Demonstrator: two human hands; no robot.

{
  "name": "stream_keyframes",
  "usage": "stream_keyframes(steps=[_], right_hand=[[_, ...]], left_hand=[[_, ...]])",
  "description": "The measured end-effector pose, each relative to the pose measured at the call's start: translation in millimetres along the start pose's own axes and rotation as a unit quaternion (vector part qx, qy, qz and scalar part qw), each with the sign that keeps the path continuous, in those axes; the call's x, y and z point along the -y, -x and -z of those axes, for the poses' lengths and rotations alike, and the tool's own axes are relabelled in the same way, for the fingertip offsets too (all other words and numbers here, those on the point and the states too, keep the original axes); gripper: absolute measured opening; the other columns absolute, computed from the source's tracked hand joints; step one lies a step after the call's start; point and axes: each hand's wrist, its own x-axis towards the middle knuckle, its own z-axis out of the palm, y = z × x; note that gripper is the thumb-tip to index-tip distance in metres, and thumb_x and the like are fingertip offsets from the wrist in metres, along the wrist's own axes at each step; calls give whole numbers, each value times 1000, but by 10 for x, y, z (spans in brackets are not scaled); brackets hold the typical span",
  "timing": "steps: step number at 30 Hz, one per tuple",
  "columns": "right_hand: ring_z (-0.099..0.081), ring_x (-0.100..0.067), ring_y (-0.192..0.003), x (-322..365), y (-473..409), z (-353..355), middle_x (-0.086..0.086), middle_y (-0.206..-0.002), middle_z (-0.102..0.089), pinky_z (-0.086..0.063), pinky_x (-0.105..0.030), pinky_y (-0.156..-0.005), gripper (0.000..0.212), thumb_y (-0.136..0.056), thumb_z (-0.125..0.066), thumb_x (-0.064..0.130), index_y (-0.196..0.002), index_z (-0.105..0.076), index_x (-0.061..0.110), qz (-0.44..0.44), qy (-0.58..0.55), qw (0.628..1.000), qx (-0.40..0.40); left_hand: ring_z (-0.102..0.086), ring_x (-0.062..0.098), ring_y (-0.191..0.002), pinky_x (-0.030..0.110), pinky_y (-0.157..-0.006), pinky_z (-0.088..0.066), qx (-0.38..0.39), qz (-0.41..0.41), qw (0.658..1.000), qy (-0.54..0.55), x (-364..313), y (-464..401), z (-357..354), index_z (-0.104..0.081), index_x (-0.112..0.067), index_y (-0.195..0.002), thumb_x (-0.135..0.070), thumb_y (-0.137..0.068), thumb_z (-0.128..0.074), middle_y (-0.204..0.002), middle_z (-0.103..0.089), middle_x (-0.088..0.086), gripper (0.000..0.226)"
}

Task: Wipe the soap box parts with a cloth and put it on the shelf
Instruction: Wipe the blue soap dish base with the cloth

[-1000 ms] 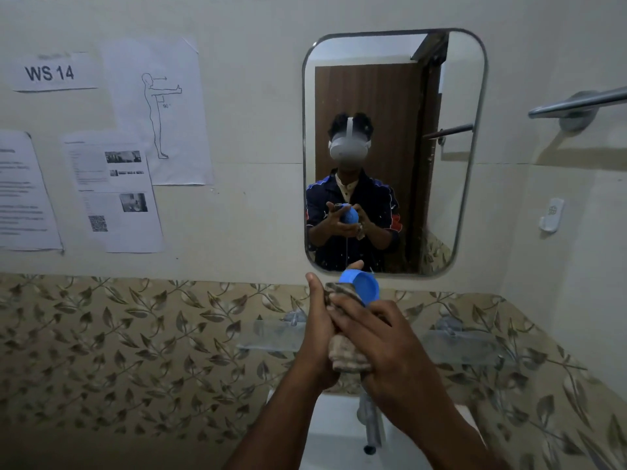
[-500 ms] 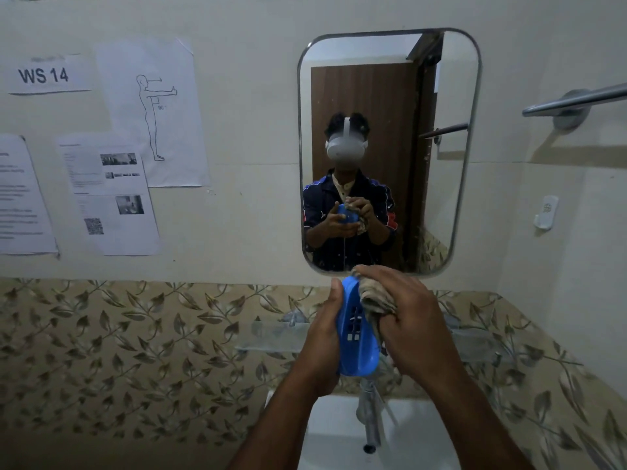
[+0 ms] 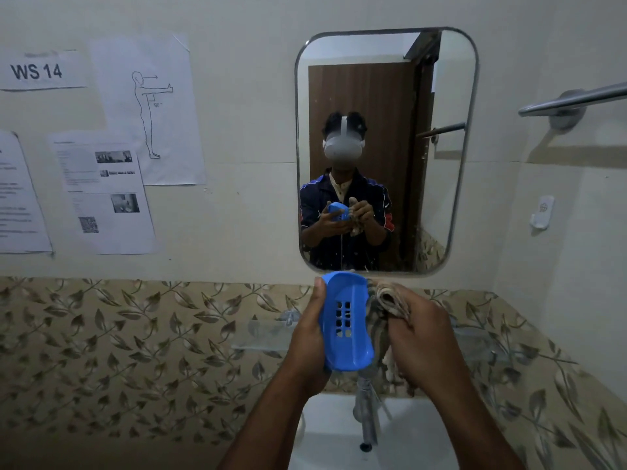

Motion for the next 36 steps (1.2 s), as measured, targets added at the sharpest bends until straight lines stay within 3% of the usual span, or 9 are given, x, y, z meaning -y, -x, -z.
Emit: stream_keyframes(steps=[5,11,14,20,25,28,31,34,36], right_hand=[[-53,22,-99,50,-180,67,22,-112,-67,-37,6,-78,47,-93,-49,3,-125,-65,32,8,-21,1000,20],[-66,-1,-71,29,39,-44,6,-74,-70,-49,-14,-58,32,-90,-49,0,-85,-69,24,-15,-19,999,42],[-59,0,-62,-39,211,-146,6,-64,-62,-42,-11,-53,32,-89,-51,-1,-71,-60,23,-31,3,998,58],[-69,-24,-86,-147,139,-142,-11,-90,-72,-57,-46,-79,19,-96,-49,14,-101,-66,8,-77,-43,994,66],[-70,-10,-85,-9,-42,-64,5,-89,-75,-60,-34,-77,38,-94,-46,4,-93,-71,34,-87,-91,991,51],[-69,-23,-79,-62,47,-123,-9,-83,-72,-59,-47,-76,20,-94,-48,10,-91,-68,13,-111,-76,990,49],[-67,-22,-73,-144,239,-189,-9,-76,-69,-56,-45,-72,20,-94,-50,15,-82,-65,13,-146,-70,985,55],[-66,-27,-74,-191,313,-146,-13,-75,-68,-55,-45,-69,18,-92,-51,15,-84,-65,7,-148,-71,985,59],[-67,-27,-75,-182,261,-104,-13,-76,-69,-55,-40,-67,19,-94,-51,13,-88,-68,8,-140,-79,986,54]], left_hand=[[-72,23,-72,37,-66,-60,8,10,1000,-11,-48,22,-27,-69,-21,-114,-56,-91,-44,-85,-75,7,49],[-70,37,-102,55,-91,-56,-46,-26,998,20,-22,-46,-52,-63,-18,-131,-61,-87,-59,-114,-74,14,61],[-74,27,-81,49,-82,-58,-55,-35,994,88,-48,-57,-12,-69,-23,-115,-48,-97,-44,-92,-78,6,39],[-72,25,-79,44,-80,-59,-14,-27,990,138,-50,-54,-4,-84,-19,-88,-45,-94,-38,-91,-78,7,52],[-76,20,-72,35,-63,-63,-1,-16,989,145,2,19,-113,-84,-21,-78,-38,-101,-37,-85,-79,6,55],[-74,29,-87,49,-83,-61,-1,-17,986,163,-9,14,-73,-81,-14,-101,-45,-90,-45,-103,-76,14,48],[-67,36,-108,54,-92,-55,1,-25,985,173,-24,-46,33,-54,-15,-142,-53,-85,-58,-129,-65,22,69],[-69,35,-108,50,-83,-60,8,-43,983,177,5,-89,93,-51,-24,-144,-54,-69,-80,-130,-64,24,87],[-71,35,-102,53,-84,-59,1,-42,981,189,14,-56,63,-66,-22,-130,-54,-67,-82,-125,-68,22,72]])
